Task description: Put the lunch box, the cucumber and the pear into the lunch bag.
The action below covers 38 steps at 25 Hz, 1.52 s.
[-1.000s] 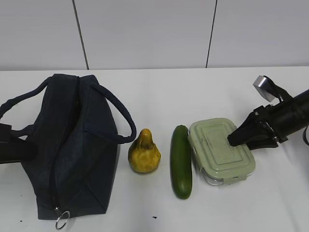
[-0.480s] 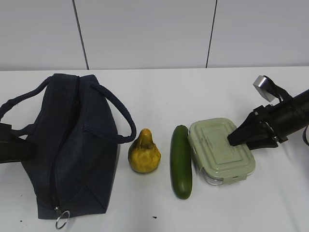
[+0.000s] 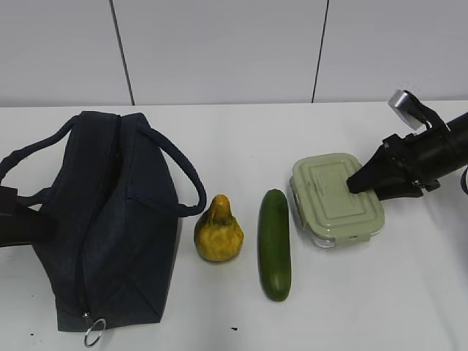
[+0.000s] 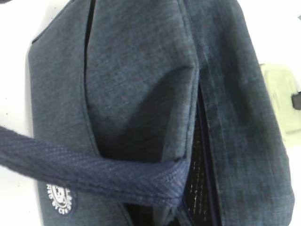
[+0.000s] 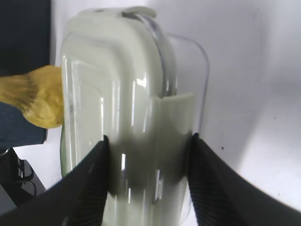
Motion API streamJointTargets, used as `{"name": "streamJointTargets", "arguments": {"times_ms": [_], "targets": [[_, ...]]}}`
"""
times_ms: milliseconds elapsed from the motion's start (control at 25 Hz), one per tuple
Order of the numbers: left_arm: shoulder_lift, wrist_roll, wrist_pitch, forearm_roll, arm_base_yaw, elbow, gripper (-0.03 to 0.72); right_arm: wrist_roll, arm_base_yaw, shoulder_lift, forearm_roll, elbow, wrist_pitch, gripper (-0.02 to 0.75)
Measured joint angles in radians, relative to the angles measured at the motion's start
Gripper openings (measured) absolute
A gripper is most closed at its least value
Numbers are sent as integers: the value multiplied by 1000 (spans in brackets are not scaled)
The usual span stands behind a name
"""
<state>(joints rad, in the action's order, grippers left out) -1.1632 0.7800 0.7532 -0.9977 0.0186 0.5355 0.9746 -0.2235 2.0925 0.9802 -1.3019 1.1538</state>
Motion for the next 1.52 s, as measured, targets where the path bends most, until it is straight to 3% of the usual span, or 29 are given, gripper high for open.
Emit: {"name": "streamJointTargets", "arguments": {"times_ms": [280,720,880,1160,1520], "targets": [[0,0,0,0,0,0,-12,-40,0,-28,17,-24,-2,380],[-1,0,-3,0,0,0,-13,-103,0,-109,181,-24,-2,379],[-1,0,-8,0,0,0,-13,-124,24,-142,193,-24,-2,379],[-1,0,-12,0,0,0,-13,-130,141,-194,263,-31,4,379],[-1,0,-14,0,0,0,-13,-136,353,-205,349,-135,10,379]]}}
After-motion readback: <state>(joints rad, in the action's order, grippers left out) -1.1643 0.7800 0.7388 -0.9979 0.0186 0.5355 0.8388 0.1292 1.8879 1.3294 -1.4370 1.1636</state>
